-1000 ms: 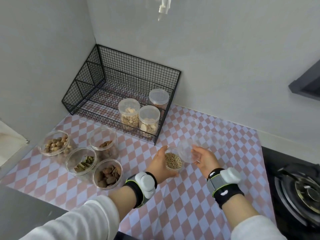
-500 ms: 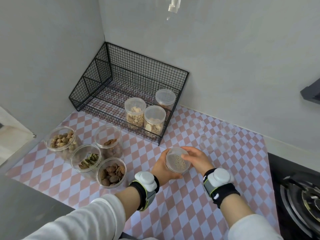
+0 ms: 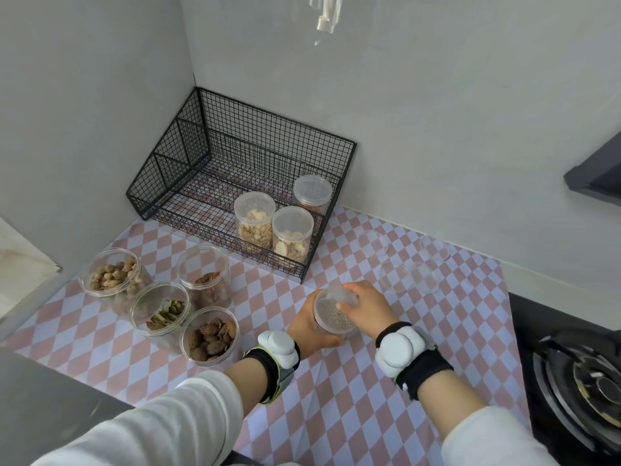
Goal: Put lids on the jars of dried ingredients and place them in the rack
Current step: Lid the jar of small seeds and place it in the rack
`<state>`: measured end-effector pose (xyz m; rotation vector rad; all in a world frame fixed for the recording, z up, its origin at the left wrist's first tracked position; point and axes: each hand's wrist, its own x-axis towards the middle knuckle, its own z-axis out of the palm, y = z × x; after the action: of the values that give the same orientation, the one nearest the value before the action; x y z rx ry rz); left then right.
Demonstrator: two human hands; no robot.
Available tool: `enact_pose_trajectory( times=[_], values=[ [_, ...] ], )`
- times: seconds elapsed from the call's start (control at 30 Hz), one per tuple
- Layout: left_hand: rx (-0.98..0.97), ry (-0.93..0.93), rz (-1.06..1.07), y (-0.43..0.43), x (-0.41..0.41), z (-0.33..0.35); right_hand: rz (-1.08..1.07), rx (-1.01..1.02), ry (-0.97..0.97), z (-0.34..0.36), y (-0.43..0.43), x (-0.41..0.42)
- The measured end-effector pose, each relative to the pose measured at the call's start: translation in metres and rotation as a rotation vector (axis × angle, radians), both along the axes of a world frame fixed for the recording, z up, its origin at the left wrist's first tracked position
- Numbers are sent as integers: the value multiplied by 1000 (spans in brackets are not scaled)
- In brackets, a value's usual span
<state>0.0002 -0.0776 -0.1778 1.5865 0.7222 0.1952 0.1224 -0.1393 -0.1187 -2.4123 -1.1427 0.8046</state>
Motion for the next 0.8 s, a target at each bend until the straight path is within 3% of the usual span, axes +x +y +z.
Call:
enact_pose_trajectory(
  times=[0.1, 0.33, 0.53, 0.67, 0.8],
  values=[
    [29, -7, 3, -1, -1, 1, 190, -69, 5, 5, -2, -7],
    [56, 6, 1, -2, 2, 1, 243, -150, -90, 10, 2, -12],
    [45, 37, 3, -1, 2, 1, 224, -244, -195, 18, 5, -17],
    [95, 63, -5, 0, 3, 6, 140, -349, -517, 23, 6, -32],
    [115, 69, -14, -1, 2, 9, 83, -300, -417, 30, 4, -25]
  ],
)
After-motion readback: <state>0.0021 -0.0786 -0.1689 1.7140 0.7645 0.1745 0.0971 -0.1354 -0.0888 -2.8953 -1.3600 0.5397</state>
